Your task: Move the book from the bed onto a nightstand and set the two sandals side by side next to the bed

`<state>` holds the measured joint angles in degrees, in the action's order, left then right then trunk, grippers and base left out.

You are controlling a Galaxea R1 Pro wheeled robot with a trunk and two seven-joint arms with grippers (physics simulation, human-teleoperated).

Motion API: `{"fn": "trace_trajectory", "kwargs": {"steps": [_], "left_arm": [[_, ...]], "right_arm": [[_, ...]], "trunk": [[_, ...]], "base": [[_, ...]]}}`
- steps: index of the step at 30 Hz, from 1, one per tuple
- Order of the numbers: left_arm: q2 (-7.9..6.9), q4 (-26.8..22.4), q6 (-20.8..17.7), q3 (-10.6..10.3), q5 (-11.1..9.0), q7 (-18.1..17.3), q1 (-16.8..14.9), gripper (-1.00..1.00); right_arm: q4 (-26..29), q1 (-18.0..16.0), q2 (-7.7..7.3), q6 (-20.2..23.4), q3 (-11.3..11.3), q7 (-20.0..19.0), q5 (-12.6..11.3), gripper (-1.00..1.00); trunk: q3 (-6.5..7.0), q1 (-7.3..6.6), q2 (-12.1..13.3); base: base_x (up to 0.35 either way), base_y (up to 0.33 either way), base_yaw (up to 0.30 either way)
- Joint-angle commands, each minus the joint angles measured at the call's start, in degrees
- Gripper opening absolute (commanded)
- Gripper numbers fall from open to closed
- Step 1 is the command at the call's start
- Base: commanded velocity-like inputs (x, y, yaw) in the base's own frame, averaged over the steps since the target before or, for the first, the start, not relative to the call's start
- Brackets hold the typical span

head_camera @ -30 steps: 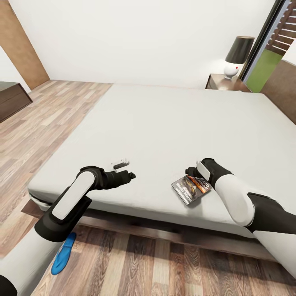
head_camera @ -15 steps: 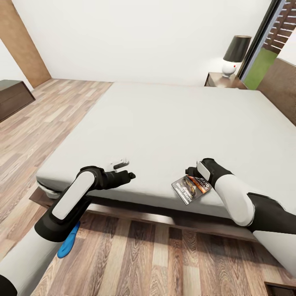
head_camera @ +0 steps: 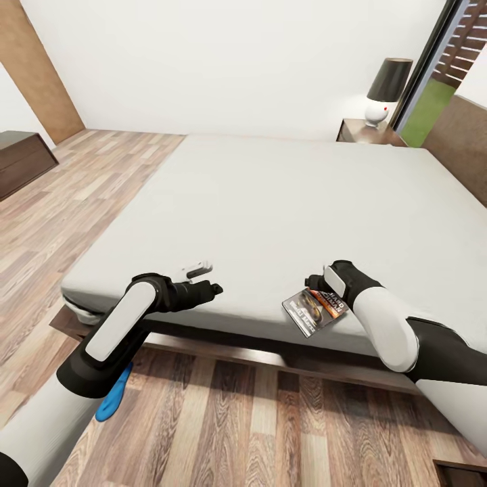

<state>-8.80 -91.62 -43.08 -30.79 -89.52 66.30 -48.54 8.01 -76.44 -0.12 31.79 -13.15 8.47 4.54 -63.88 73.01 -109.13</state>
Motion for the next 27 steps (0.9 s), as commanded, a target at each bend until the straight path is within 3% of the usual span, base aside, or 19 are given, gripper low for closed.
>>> {"fn": "trace_trajectory", "kwargs": {"steps": [1,22,27], "left_arm": [[-0.02,-0.05,-0.16,-0.06,-0.4,0.5,-0.06,1.0],[-0.04,-0.05,-0.16,-0.06,-0.41,0.5,-0.06,1.0],[-0.01,-0.05,-0.19,-0.06,-0.41,0.5,-0.06,1.0]], "right_arm": [[0.07,-0.02,0.01,0.29,-0.47,0.05,0.46,1.0],[0.23,0.02,0.08,-0.02,-0.47,-0.33,0.47,1.0],[3.51,0.14,0.0,-0.24,-0.5,-0.6,0.47,1.0]], "trunk": [[-0.04,0.0,-0.02],[-0.04,0.0,-0.02],[-0.04,0.0,-0.02]], "base": [[-0.005,0.0,0.0],[-0.039,0.0,0.0],[-0.001,0.0,0.0]]}}
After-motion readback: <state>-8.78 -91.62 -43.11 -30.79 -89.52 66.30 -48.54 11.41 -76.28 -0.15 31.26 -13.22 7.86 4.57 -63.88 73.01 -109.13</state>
